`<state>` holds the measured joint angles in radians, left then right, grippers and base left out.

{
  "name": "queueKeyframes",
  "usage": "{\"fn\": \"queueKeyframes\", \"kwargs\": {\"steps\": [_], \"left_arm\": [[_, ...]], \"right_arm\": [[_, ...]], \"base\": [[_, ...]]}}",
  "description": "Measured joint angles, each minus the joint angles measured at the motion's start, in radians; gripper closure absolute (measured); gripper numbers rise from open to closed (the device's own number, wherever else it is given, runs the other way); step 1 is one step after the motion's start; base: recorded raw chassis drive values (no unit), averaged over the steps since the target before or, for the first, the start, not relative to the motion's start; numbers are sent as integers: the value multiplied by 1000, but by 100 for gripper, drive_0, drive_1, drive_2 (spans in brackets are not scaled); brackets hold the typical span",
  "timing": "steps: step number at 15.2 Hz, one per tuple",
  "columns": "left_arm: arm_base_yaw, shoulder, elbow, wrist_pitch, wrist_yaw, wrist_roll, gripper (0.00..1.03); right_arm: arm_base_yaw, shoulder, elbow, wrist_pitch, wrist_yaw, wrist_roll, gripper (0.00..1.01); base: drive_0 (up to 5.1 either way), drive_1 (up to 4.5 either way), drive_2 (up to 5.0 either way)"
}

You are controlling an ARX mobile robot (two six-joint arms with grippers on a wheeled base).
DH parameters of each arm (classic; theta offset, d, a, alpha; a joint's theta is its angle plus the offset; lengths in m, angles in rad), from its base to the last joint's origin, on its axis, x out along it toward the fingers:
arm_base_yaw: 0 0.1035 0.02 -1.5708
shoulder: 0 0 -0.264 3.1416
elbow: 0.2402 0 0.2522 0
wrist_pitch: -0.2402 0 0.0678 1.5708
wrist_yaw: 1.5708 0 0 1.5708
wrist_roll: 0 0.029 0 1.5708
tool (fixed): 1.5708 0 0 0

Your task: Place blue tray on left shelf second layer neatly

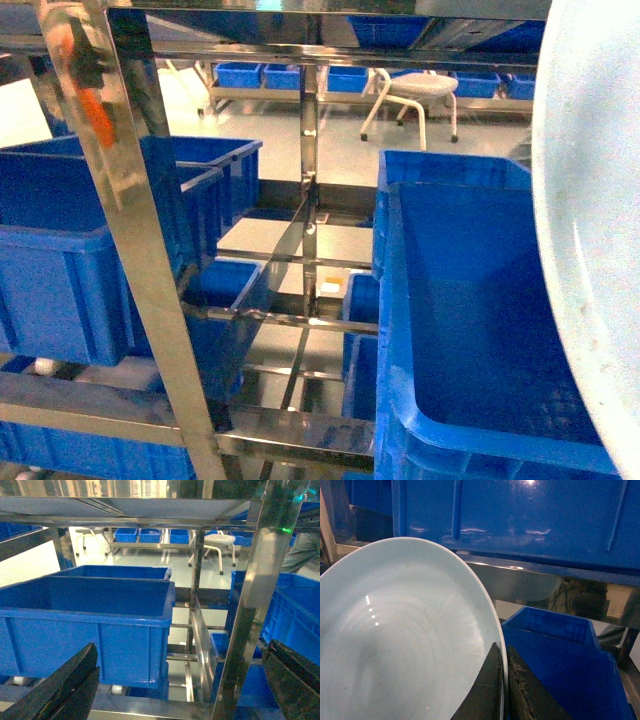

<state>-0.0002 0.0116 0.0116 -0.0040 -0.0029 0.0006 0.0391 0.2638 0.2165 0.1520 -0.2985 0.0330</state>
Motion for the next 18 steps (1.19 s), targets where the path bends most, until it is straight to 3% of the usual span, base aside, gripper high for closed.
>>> {"fn": "queueKeyframes", "kwargs": {"steps": [18], "left_arm": [[0, 0, 0, 0, 0, 0, 5]], "right_arm": [[0, 0, 0, 0, 0, 0, 99]], "base": [[0, 0, 0]]}}
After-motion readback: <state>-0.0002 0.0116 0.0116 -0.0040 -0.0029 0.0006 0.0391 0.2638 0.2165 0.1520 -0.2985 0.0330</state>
